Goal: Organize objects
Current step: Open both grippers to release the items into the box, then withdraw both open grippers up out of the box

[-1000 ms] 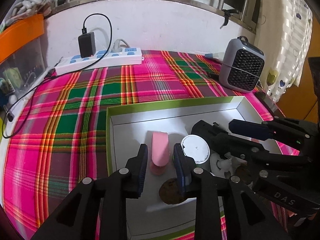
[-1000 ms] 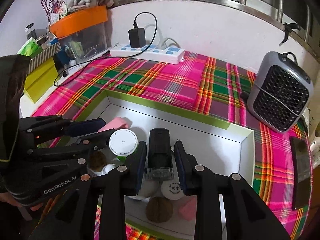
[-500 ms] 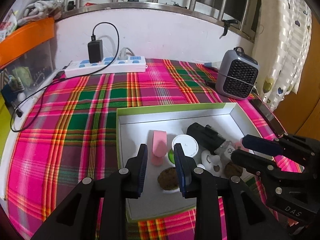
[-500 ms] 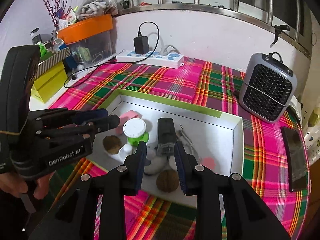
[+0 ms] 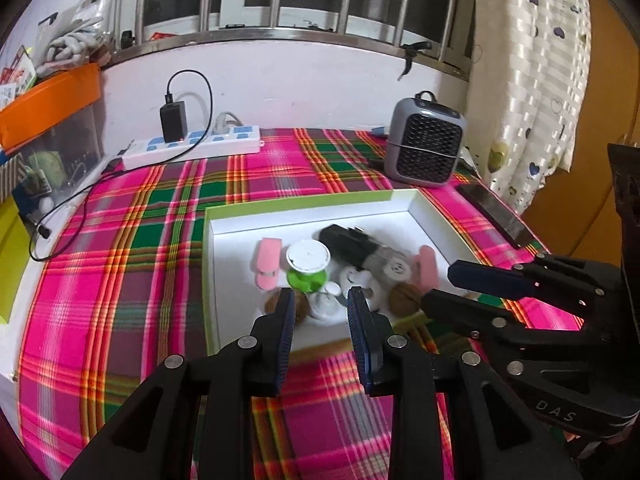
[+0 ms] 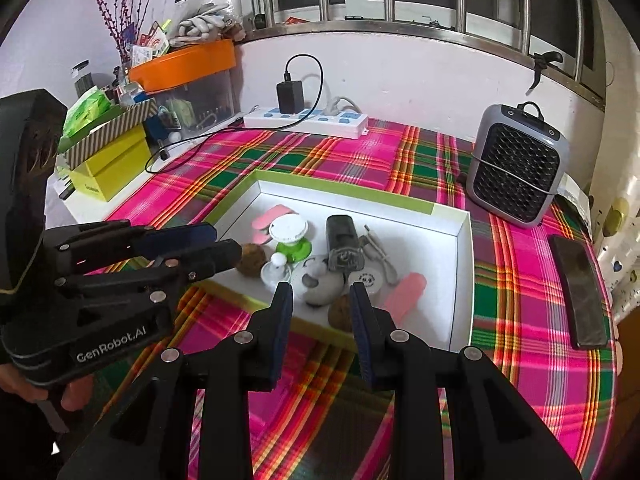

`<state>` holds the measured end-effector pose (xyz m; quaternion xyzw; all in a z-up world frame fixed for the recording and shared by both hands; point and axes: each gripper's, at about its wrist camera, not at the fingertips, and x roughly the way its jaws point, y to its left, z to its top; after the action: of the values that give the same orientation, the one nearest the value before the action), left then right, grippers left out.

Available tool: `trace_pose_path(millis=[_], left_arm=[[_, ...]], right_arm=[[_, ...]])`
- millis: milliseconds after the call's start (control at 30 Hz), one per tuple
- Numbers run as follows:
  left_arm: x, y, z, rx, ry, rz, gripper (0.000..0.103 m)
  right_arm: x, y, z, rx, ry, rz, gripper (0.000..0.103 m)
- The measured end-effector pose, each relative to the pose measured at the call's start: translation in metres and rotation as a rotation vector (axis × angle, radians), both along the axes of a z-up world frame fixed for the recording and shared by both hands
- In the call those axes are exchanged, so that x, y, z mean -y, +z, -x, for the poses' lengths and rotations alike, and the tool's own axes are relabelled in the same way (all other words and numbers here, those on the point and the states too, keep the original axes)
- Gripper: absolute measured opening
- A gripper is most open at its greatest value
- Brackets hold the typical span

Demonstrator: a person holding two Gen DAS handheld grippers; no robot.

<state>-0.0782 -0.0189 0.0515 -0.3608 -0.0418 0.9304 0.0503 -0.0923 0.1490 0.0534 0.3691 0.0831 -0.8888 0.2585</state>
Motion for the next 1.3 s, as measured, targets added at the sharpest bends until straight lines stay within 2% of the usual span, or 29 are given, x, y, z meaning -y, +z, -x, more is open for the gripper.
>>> trace_pose_path(millis=[67, 467, 1300], left_arm=[[-0.004, 0.0, -0.006, -0.003, -0.005, 0.004, 0.025], [-0.021, -0.015, -0.027, 0.025, -0.015, 0.039, 0.025], [-0.022, -0.052, -0.01, 0.131, 0.019, 0.052, 0.025]], right_arm=[[-0.001, -0.001, -0.005, -0.001, -0.001, -0.001, 0.037], [-0.008, -0.017, -0.023, 0.024, -0.012, 0.003, 0.038], [-0.005, -0.053, -0.009, 0.102, -0.052, -0.062, 0.038]])
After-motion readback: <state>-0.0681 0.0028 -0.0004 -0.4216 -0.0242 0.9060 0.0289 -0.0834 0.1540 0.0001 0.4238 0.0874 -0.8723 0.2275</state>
